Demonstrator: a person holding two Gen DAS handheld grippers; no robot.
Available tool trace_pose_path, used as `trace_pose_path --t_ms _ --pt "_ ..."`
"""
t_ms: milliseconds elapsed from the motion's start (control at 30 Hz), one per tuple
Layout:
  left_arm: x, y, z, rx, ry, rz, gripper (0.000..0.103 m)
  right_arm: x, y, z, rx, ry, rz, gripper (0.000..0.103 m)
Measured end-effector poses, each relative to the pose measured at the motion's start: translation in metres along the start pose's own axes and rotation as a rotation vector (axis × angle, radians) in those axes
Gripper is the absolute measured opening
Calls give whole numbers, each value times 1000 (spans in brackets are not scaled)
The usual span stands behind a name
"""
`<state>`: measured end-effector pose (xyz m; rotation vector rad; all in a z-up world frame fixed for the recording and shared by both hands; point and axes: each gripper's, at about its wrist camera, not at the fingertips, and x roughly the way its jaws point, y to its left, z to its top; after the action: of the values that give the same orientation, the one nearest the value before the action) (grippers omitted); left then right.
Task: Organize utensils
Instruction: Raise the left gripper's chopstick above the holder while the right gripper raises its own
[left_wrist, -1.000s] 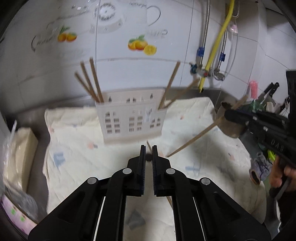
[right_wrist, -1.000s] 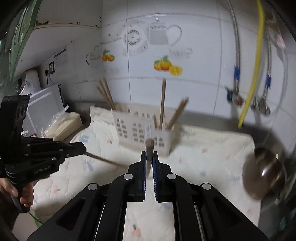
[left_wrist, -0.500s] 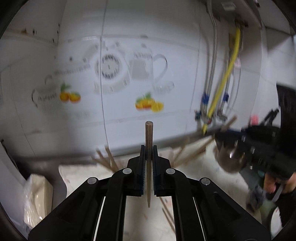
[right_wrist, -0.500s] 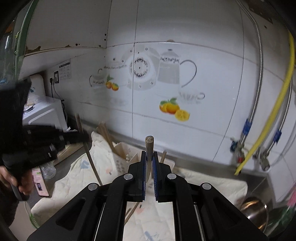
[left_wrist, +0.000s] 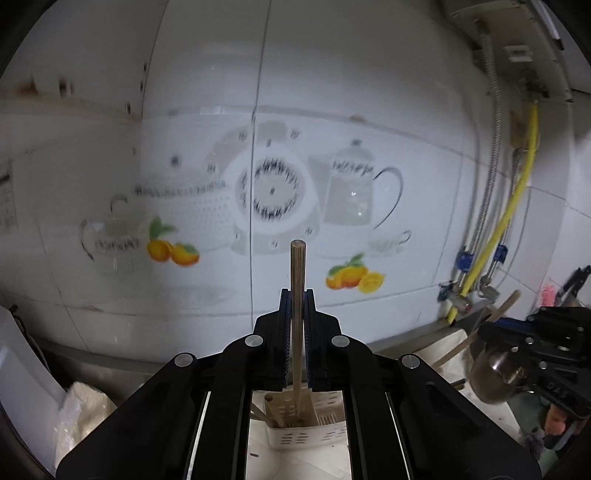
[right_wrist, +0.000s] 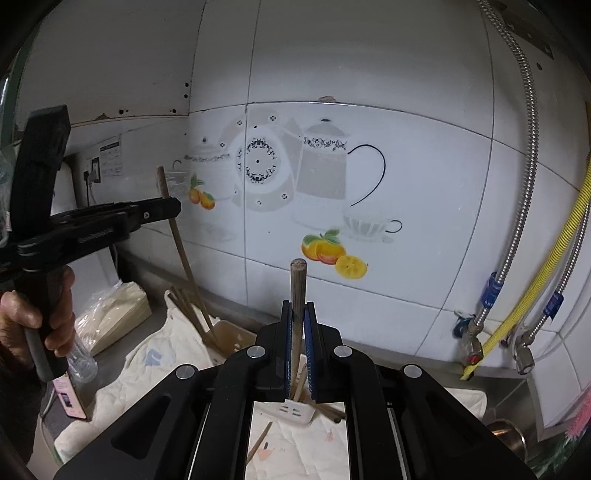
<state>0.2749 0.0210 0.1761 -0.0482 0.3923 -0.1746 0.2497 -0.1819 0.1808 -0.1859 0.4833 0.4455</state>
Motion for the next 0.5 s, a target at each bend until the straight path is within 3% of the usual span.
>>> trace_pose_path --t_ms 267,500 --pt "42 16 -35 -36 101 4 5 35 -2 -17 13 74 -8 7" --pt "54 19 -50 -38 144 -3 6 56 -7 -31 43 122 -1 7"
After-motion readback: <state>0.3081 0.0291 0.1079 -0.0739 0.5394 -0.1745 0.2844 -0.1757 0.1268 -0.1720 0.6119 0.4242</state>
